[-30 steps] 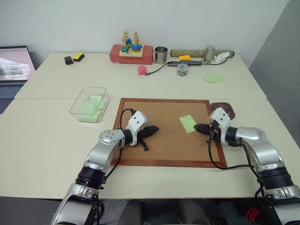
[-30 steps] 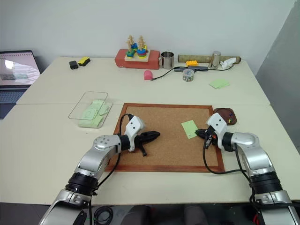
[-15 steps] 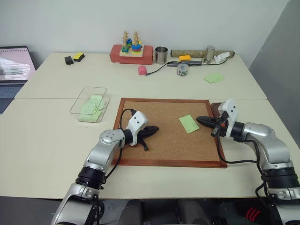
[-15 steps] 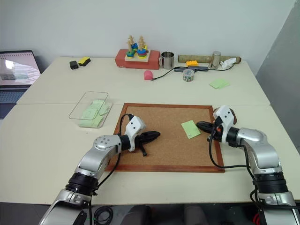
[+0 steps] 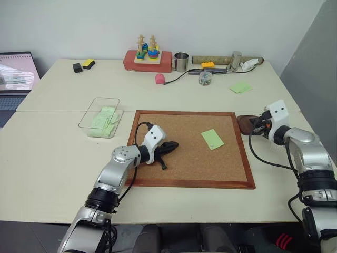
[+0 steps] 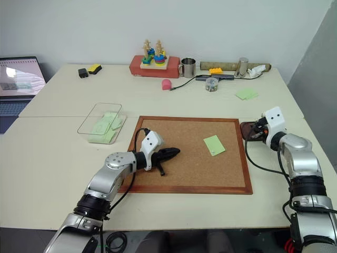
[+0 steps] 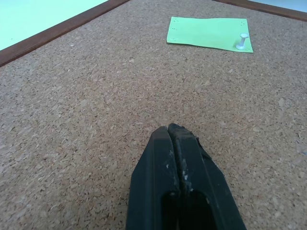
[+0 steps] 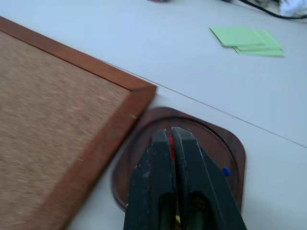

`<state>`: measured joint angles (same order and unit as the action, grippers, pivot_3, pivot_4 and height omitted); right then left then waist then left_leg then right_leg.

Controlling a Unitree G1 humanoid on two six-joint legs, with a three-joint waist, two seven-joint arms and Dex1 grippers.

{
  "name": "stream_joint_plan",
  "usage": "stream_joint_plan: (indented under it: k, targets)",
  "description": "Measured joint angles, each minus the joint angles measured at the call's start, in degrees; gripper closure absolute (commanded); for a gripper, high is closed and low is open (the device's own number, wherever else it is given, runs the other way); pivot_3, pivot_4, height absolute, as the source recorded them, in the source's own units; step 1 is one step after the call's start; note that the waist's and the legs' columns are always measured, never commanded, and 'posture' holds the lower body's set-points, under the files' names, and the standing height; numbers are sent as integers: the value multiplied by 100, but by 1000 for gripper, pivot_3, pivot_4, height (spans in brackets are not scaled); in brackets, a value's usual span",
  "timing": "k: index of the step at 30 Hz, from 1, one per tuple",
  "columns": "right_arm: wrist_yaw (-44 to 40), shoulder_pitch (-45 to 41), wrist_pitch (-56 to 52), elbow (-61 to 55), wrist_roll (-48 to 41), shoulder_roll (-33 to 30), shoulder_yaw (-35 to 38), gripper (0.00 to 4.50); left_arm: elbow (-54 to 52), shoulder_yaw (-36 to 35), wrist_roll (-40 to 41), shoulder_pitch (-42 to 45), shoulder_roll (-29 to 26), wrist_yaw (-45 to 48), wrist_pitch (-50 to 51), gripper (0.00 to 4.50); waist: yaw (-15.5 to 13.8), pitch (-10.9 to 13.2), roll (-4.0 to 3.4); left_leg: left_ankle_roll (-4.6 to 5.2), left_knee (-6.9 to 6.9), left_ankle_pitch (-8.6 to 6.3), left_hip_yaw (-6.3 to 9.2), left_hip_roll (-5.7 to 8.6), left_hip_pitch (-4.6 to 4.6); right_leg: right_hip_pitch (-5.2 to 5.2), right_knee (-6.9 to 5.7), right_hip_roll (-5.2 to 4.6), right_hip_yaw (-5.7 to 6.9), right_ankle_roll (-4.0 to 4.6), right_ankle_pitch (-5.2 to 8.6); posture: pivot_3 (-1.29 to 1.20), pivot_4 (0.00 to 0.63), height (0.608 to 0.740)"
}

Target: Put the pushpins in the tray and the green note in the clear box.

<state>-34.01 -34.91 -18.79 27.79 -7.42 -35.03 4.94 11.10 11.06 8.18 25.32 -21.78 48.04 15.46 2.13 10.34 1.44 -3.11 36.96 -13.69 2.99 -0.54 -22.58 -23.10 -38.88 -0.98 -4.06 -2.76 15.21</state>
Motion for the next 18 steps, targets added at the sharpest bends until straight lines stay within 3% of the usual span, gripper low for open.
stream_joint_plan:
  k: [9, 14, 18]
  targets:
    - [177, -169, 189, 351, 6, 143, 77, 2131, -17, 2, -23, -10, 1, 0, -10, 4500, 0, -1, -1, 0, 0, 0, 1, -1, -1, 0, 0, 0, 1, 0, 0, 0, 150, 740]
    - [123, -151, 146, -105, -175, 97, 310, 1130, 2, 5, -39, -5, 4, 7, -48, 4500, -2, -1, -2, 0, 0, 0, 3, -1, -2, 0, 0, 0, 1, 0, 0, 0, 150, 740]
    - [-356, 196, 24, -1092, -491, -79, 338, 1130, 21, 44, -57, 15, 17, 14, -79, 4500, -12, -2, -1, 0, 0, 0, 8, -2, -2, 2, 1, 2, 7, -2, 1, 0, 150, 740]
